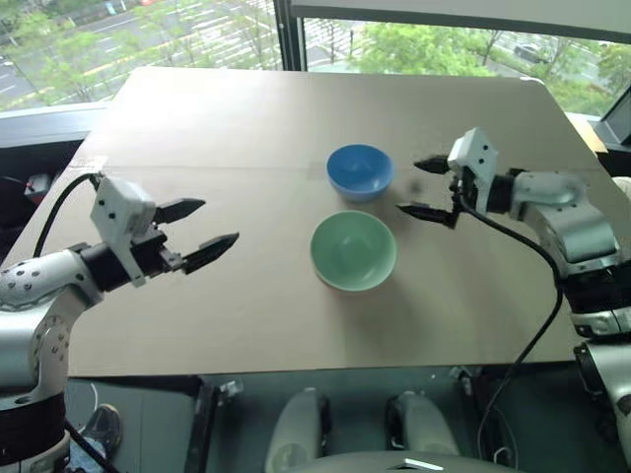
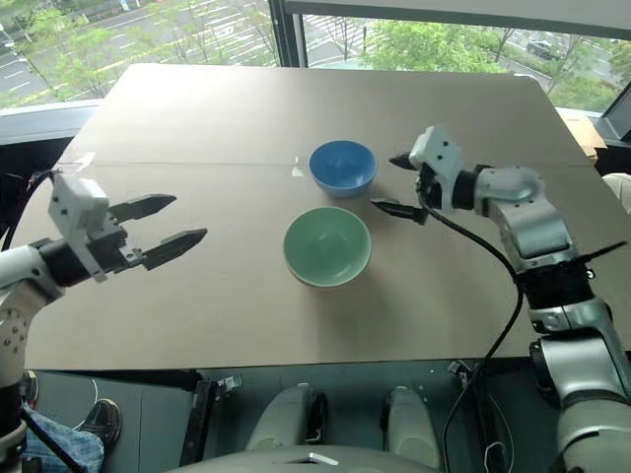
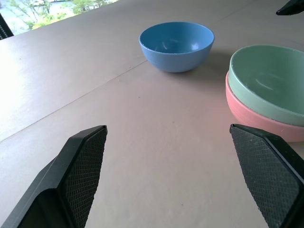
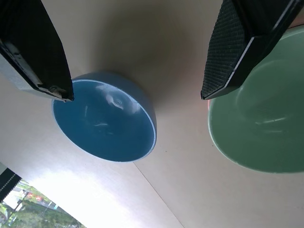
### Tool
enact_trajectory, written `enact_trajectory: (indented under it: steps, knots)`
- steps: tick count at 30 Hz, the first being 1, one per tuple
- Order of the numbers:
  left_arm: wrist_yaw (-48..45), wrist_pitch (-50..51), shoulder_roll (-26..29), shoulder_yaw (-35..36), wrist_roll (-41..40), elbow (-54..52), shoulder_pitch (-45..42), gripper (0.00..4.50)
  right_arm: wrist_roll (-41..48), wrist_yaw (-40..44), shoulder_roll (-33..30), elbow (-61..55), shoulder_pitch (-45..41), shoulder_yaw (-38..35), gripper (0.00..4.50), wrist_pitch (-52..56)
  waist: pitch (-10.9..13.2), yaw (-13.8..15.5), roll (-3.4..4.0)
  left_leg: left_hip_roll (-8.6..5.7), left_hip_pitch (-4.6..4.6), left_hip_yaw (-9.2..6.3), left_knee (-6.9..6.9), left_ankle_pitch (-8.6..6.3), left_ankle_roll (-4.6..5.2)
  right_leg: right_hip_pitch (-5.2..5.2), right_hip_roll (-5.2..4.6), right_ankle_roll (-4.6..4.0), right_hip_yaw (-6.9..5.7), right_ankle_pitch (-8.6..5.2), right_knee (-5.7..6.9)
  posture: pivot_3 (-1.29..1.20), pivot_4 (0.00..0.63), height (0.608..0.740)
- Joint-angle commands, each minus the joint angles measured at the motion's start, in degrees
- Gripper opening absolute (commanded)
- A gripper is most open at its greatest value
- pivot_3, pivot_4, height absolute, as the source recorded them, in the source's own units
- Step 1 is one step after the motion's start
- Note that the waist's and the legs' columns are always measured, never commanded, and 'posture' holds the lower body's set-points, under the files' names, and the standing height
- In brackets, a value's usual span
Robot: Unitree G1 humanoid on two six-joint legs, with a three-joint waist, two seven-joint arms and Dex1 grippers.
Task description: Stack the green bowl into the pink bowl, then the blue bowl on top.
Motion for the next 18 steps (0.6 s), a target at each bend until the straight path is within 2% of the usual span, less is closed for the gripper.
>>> enact_trajectory:
  steps: [1, 9, 18]
  knots:
    - [1.67, 0.19, 0.1, 6.48, -2.26, -5.2, 3.36, 4.39, -6.79, -0.3, 3.95, 10.69, -7.42, 3.59, 4.5, -4.6, 0.0, -0.4, 0.0, 0.0, 0.01, 0.01, 0.0, 0.0, 0.0, 0.0, 0.0, 0.0, 0.0, 0.0, 0.0, 0.0, 0.15, 0.74]
    - [3.47, 1.12, -2.91, 13.4, -7.8, -9.93, 10.9, 4.39, -19.28, -7.04, 15.44, 33.33, -20.02, 9.42, 4.5, -14.13, 0.02, -1.12, 0.04, 0.02, 0.06, -0.01, -0.2, 0.12, -0.22, -0.09, 0.02, -0.02, -0.01, 0.0, 0.05, 0.0, 0.15, 0.74]
    - [2.54, -3.14, -2.16, 12.82, -5.39, -8.4, 16.26, 4.39, -28.77, -14.27, 24.42, 48.13, -26.12, 12.67, 4.5, -19.68, 0.01, -2.01, 0.04, 0.0, 0.07, -0.04, -0.67, 0.26, -0.45, -0.21, 0.06, -0.05, -0.05, 0.0, 0.08, 0.0, 0.15, 0.74]
